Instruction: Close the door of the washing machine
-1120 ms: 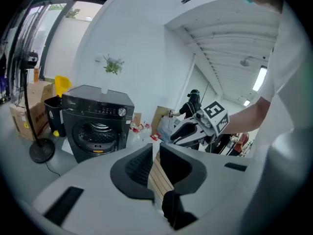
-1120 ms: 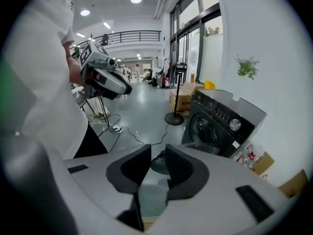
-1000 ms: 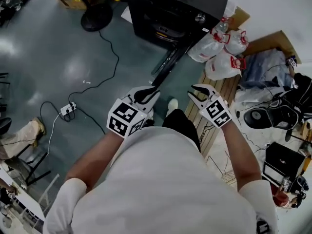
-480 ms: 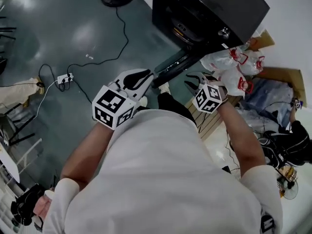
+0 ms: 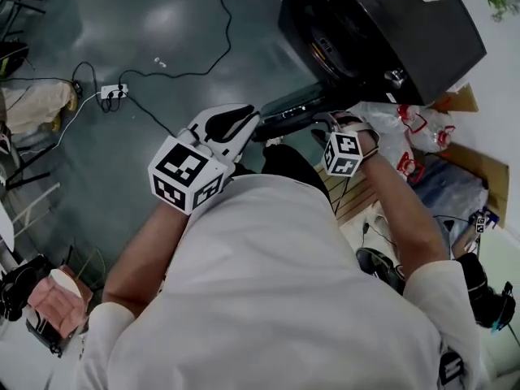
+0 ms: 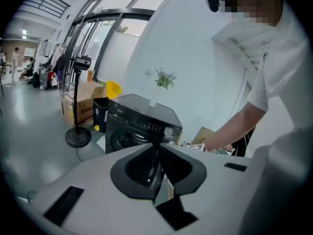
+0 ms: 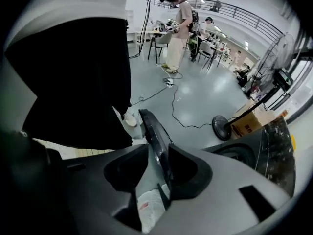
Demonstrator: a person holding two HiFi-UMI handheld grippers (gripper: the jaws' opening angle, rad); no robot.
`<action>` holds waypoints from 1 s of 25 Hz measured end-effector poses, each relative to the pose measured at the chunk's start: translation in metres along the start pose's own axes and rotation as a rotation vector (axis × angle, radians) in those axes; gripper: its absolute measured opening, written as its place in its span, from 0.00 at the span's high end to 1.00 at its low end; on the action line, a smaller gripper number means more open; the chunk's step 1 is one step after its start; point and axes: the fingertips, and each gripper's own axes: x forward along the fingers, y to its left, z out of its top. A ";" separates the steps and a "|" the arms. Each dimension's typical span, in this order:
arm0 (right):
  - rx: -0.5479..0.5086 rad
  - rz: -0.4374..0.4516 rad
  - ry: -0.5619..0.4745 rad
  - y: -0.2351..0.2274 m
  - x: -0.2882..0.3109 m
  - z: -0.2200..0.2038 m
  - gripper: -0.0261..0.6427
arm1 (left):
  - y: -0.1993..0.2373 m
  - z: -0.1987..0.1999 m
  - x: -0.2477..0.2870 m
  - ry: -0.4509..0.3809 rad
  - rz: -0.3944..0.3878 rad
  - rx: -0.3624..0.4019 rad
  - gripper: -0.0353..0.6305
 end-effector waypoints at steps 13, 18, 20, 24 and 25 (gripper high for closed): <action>-0.226 0.101 0.009 0.004 0.027 -0.001 0.77 | 0.006 -0.002 0.002 -0.020 0.119 -0.071 0.87; -0.216 0.103 -0.015 0.001 0.030 0.000 0.79 | 0.011 -0.002 0.003 -0.033 0.149 -0.095 0.87; -0.211 0.097 -0.020 -0.002 0.031 0.002 0.79 | 0.010 -0.002 0.004 -0.039 0.158 -0.095 0.87; -0.181 0.077 -0.028 -0.011 0.032 0.004 0.79 | 0.006 0.003 0.008 -0.051 0.173 -0.090 0.87; -0.173 0.068 -0.029 -0.014 0.033 0.004 0.79 | 0.006 0.004 0.008 -0.054 0.177 -0.090 0.87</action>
